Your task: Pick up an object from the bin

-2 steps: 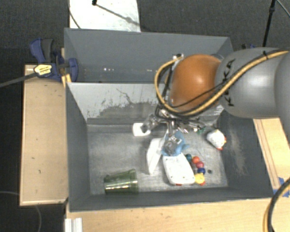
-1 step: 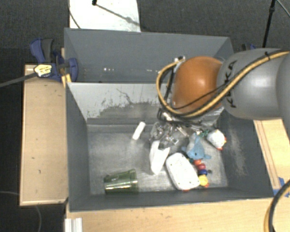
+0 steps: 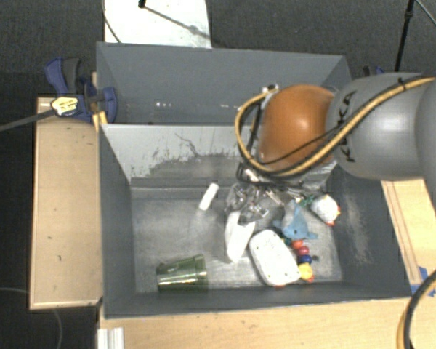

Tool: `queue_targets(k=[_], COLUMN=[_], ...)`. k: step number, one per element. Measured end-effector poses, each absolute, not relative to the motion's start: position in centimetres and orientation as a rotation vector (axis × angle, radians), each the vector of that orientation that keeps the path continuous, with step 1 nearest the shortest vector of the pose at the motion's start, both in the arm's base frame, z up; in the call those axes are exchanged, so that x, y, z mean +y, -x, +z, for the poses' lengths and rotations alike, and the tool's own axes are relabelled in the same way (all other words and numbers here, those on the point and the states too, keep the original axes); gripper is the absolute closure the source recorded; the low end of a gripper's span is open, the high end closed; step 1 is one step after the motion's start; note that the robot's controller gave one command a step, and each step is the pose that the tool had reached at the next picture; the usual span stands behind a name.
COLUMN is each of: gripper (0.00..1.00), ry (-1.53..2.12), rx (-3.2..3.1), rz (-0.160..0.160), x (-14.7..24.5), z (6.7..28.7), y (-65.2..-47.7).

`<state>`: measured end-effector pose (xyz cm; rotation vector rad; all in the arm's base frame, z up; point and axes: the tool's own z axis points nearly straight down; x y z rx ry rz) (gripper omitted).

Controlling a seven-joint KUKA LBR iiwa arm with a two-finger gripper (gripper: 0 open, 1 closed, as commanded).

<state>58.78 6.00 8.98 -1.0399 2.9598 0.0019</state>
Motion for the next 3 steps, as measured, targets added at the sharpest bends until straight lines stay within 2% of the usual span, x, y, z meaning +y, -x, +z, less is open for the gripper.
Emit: queue_targets(k=[3], gripper=[1.0], ry=[1.037], rx=[2.962], rz=[0.002], x=[6.0], z=[11.1], y=[-58.8])
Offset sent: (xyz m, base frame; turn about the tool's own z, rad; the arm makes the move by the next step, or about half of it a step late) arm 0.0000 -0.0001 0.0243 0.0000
